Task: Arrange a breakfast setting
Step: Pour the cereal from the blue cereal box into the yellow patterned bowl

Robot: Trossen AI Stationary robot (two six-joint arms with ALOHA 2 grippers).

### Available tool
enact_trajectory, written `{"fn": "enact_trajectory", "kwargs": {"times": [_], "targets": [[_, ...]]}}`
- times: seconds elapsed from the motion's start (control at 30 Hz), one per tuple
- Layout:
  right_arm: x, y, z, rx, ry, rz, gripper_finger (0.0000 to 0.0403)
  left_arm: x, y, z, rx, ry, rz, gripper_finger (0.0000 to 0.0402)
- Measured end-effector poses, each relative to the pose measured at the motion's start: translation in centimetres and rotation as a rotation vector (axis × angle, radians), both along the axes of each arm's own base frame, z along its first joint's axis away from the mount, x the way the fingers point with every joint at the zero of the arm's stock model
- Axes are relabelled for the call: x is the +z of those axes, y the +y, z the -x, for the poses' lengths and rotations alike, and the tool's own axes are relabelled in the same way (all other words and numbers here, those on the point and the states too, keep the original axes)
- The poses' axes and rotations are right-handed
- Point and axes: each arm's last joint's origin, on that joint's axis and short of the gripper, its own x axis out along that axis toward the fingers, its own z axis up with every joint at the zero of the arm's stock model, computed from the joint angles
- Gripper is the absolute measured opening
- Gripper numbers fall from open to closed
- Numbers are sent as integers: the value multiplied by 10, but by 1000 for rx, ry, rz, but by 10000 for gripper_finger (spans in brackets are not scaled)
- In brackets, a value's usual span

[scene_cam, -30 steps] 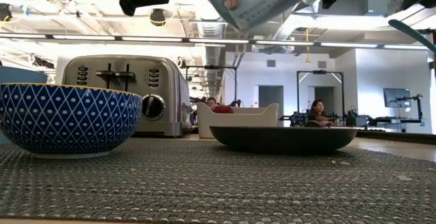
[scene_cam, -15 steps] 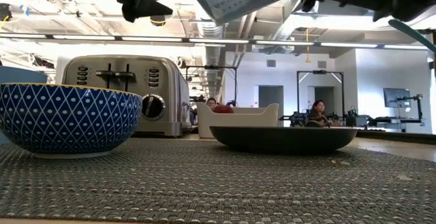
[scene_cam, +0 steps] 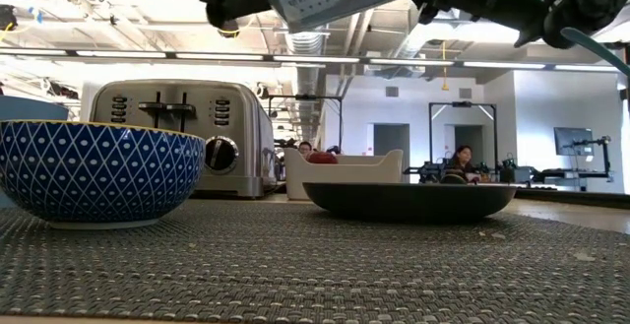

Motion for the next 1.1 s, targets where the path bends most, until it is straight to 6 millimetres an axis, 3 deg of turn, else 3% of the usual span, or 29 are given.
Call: {"fn": "enact_trajectory", "kwargs": {"times": [0.33, 0.43, 0.6, 0.67, 0.93, 1.1], "targets": [[1, 5, -18, 32, -21, 1, 147, -2, -1, -19, -56, -126, -41, 289], [0, 5, -22, 37, -23, -11, 147, -3, -2, -22, -65, -122, -60, 239], [1, 3, -28, 41, -26, -17, 147, -3, -3, -23, -80, -115, -106, 88], [4, 3, -30, 41, -32, -15, 147, -2, -3, -23, -83, -112, -131, 71], [9, 3, -29, 44, 1, -42, 313, -2, -5, -23, -100, -116, -155, 71], [13, 3, -17, 16, 142, -21, 369, 6, -5, -17, -101, -138, -162, 71]]}}
